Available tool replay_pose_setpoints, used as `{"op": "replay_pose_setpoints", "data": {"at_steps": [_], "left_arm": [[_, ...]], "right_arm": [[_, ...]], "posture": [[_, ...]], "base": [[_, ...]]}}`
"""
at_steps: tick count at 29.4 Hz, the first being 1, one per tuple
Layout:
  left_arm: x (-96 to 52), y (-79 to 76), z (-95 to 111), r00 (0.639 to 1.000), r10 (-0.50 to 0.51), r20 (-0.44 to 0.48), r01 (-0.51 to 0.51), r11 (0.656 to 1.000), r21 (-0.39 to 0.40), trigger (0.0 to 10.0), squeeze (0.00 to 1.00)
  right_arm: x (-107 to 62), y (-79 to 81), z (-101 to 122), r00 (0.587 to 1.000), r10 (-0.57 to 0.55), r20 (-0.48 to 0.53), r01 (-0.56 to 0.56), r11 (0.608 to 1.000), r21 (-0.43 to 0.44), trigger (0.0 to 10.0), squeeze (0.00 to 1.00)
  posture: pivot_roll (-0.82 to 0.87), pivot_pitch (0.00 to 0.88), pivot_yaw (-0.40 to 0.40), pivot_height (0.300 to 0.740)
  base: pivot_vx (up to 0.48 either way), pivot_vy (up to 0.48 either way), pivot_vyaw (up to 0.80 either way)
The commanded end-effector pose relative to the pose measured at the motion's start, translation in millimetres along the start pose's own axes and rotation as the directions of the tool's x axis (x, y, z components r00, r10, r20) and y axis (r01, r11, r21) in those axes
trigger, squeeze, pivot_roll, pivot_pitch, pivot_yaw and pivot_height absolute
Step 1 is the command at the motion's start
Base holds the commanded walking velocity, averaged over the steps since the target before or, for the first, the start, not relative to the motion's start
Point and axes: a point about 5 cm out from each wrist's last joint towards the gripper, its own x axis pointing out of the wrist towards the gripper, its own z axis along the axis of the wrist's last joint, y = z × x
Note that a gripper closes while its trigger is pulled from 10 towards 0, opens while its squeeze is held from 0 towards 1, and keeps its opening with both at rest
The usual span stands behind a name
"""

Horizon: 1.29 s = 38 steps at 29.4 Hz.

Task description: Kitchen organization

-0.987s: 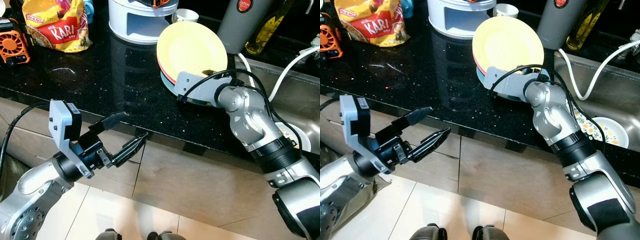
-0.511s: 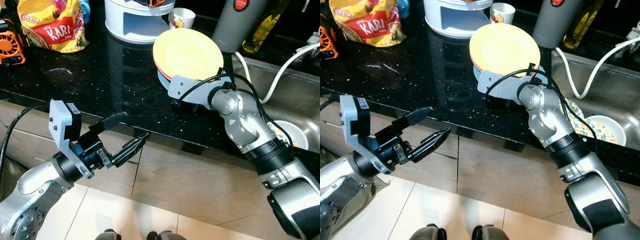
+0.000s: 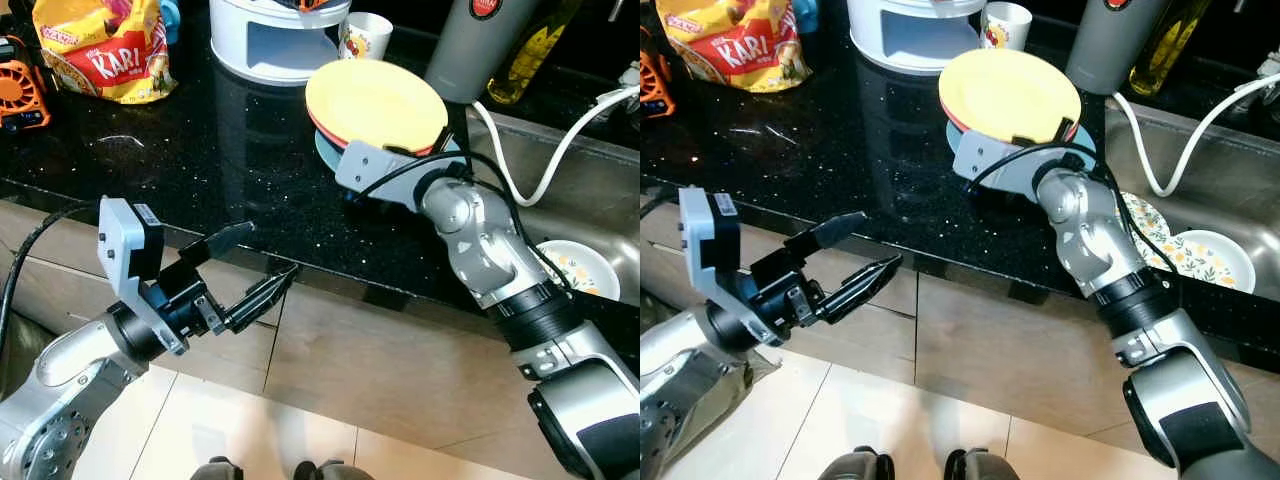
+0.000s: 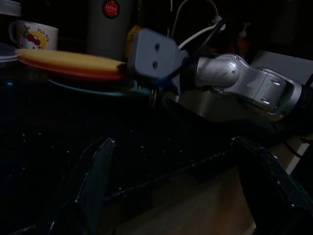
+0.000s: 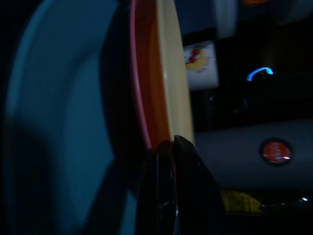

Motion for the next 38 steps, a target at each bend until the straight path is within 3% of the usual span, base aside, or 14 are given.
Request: {"op": "replay_pose_setpoints", "data": {"at_steps": [1, 7, 19, 25, 27, 31, 38], "left_arm": [[-0.1, -0.4, -2.2, 1.0, -0.011, -0.012, 0.011, 1.0, -0.011, 10.0, 0.0], [0.6, 0.0, -0.5, 1.0, -0.016, -0.009, 0.016, 1.0, -0.007, 10.0, 0.0], [2.2, 2.5, 6.1, 1.0, -0.017, 0.008, 0.017, 1.0, 0.018, 10.0, 0.0], [-0.4, 6.1, 13.4, 1.0, -0.001, 0.012, 0.001, 0.999, 0.052, 10.0, 0.0], [-0.4, 6.1, 13.4, 1.0, -0.001, 0.012, 0.001, 0.999, 0.052, 10.0, 0.0], [-2.4, 8.6, 17.5, 1.0, 0.005, 0.009, -0.005, 0.997, 0.071, 10.0, 0.0], [-4.7, 11.5, 20.4, 1.0, 0.009, 0.005, -0.01, 0.996, 0.085, 10.0, 0.0]], "right_arm": [[-2.9, -13.5, 4.5, 0.994, -0.095, 0.055, 0.092, 0.994, 0.059, 0.0, 0.0], [-6.9, -21.4, 8.0, 0.981, -0.134, 0.138, 0.109, 0.978, 0.176, 0.0, 0.0], [-21.6, -33.5, -9.9, 0.963, -0.171, 0.208, 0.125, 0.968, 0.216, 0.0, 0.0], [-41.7, -35.8, -33.2, 0.962, -0.117, 0.246, 0.022, 0.933, 0.358, 0.0, 0.0], [-41.7, -35.8, -33.2, 0.962, -0.117, 0.246, 0.022, 0.933, 0.358, 0.0, 0.0], [-57.0, -34.8, -44.0, 0.953, -0.064, 0.295, -0.076, 0.895, 0.44, 0.0, 0.0], [-74.9, -40.7, -50.6, 0.932, -0.066, 0.355, -0.139, 0.842, 0.521, 0.0, 0.0]], "posture": [[0.13, 0.125, -0.087, 0.74], [0.13, 0.124, -0.081, 0.74], [0.13, 0.123, -0.077, 0.74], [0.13, 0.124, -0.077, 0.74], [0.13, 0.124, -0.077, 0.74], [0.13, 0.125, -0.072, 0.74], [0.13, 0.121, -0.063, 0.74]], "base": [[0.0, 0.0, 0.0], [0.0, 0.0, 0.0], [0.0, 0.0, 0.0], [0.0, 0.0, 0.0], [0.0, 0.0, 0.0], [0.0, 0.0, 0.0], [0.0, 0.0, 0.0]]}}
